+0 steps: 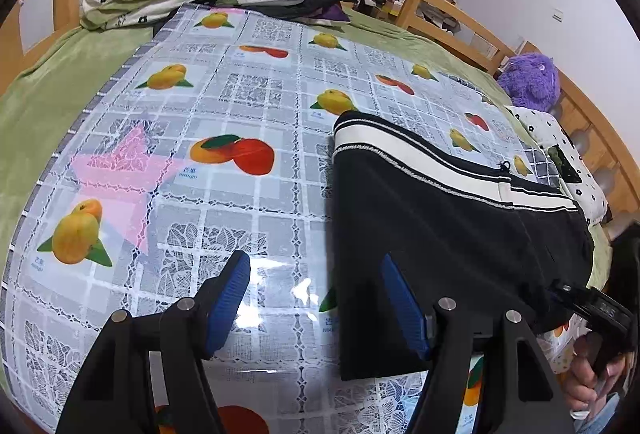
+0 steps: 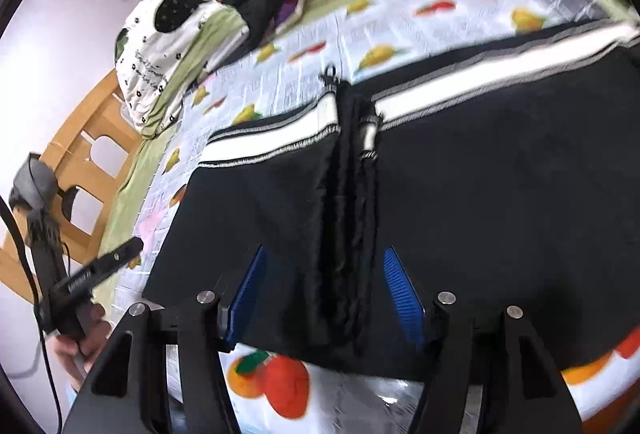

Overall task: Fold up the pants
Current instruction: 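Lay the cuffs onto the waistband with the left gripper while the right gripper pinches the fold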

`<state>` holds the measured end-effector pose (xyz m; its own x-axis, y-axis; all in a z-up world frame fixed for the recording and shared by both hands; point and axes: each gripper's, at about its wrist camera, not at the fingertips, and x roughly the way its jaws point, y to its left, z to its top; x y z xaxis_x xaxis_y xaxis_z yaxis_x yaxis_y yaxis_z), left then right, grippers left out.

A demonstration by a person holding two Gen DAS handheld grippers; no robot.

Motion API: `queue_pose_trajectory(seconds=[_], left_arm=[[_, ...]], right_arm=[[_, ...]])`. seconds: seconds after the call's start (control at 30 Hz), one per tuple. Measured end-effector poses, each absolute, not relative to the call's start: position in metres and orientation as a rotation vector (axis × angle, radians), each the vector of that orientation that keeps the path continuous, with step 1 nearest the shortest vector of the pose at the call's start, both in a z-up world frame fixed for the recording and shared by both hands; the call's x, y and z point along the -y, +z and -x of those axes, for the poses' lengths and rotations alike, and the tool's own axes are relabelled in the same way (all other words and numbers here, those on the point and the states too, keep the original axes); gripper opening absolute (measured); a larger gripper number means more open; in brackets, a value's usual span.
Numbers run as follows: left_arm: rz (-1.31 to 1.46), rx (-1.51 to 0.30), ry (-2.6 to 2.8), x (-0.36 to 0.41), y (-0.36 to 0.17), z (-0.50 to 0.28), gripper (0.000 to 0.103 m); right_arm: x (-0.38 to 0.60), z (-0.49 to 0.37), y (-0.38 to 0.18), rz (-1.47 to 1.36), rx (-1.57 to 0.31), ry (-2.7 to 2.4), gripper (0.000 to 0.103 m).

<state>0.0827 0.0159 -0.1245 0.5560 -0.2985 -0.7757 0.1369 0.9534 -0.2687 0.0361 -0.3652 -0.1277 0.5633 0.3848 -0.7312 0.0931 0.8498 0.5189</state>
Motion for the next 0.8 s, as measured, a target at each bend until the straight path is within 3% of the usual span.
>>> queue_pose_trajectory(seconds=[0.1, 0.17, 0.2, 0.23, 0.57, 0.8], left_arm=[[0.189, -0.961, -0.271, -0.017, -0.128, -0.084, 0.066], [0.168, -0.966, -0.302, -0.015, -0.129, -0.083, 0.066], [0.152, -0.977, -0.34, -0.013, -0.13, -0.081, 0.066], [0.125, -1.002, -0.398, -0.009, -0.133, -0.078, 0.066], [-0.109, -1.033, -0.418, 0.019, -0.153, -0.034, 0.067], [0.0, -0.966, -0.296, 0.041, -0.165, -0.042, 0.067]], right_arm=[[0.355, -0.062, -0.155, -0.544, -1.061, 0.149, 0.057], [0.346, -0.069, -0.158, -0.506, -1.041, 0.109, 0.042], [0.341, -0.073, -0.158, -0.481, -1.053, 0.118, 0.027], [0.339, -0.075, -0.158, -0.476, -1.062, 0.13, 0.023], [0.361, -0.069, -0.161, -0.649, -1.046, 0.176, 0.02], [0.364, -0.066, -0.144, -0.669, -0.988, 0.213, 0.016]])
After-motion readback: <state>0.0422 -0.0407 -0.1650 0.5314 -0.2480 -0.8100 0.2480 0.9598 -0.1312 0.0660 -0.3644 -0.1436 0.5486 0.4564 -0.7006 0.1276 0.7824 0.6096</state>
